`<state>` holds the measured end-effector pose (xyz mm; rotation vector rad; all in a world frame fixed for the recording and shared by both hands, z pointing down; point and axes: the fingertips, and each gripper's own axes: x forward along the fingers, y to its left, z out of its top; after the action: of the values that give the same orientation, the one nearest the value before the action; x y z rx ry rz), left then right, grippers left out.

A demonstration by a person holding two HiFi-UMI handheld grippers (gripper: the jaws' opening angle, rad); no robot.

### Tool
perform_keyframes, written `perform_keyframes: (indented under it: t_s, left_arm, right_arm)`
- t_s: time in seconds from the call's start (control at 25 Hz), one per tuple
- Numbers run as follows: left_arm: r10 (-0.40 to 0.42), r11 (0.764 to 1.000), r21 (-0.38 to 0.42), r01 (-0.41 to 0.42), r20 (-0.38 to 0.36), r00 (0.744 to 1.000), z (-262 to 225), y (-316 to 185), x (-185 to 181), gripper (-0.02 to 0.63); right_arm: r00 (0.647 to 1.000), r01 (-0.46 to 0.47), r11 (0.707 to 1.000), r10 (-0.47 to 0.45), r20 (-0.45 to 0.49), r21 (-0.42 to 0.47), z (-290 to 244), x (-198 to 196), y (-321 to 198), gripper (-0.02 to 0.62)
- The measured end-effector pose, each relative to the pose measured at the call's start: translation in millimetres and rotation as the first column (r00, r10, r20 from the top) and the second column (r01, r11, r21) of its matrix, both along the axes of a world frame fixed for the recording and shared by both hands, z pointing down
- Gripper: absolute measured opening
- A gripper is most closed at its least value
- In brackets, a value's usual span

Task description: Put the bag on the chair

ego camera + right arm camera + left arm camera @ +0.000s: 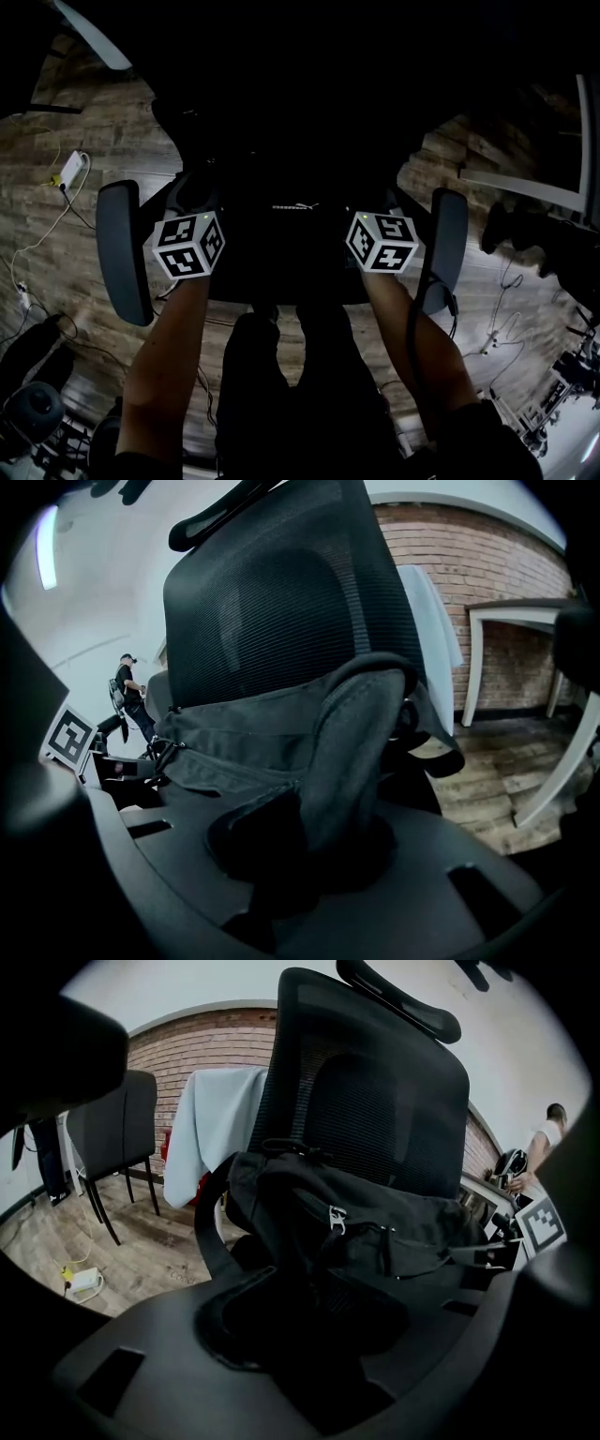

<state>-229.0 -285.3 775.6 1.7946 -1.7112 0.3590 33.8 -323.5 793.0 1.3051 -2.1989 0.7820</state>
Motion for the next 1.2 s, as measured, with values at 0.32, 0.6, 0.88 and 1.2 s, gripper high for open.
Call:
perform_keyframes:
  t_s: [0.32, 0.6, 0.88, 1.2]
  left_arm:
    - [0.013, 1.000, 0.004, -0.013, 0.070, 0.997, -13, 4, -3, 0.221]
    - [0.043, 0.998, 0.033, -0.045, 0.070, 0.997, -36, 9, 11, 0.222]
    - [0.071, 0.996, 0.056, -0.075, 0.060, 0.996, -57, 19, 26, 0.222]
    - [0.088, 0.994, 0.063, -0.091, 0.047, 0.995, -73, 32, 31, 0.222]
  right_arm:
    - [0.999, -0.029, 0.999, 0.028, -0.023, -0.036, -2, 5, 2, 0.109]
    - [0.997, -0.061, 0.996, 0.058, -0.054, -0.066, -13, 14, 6, 0.160]
    - [0.995, -0.087, 0.991, 0.081, -0.065, -0.096, -14, 19, 10, 0.221]
    - [0.990, -0.137, 0.979, 0.132, -0.044, -0.151, -9, 25, 12, 0.309]
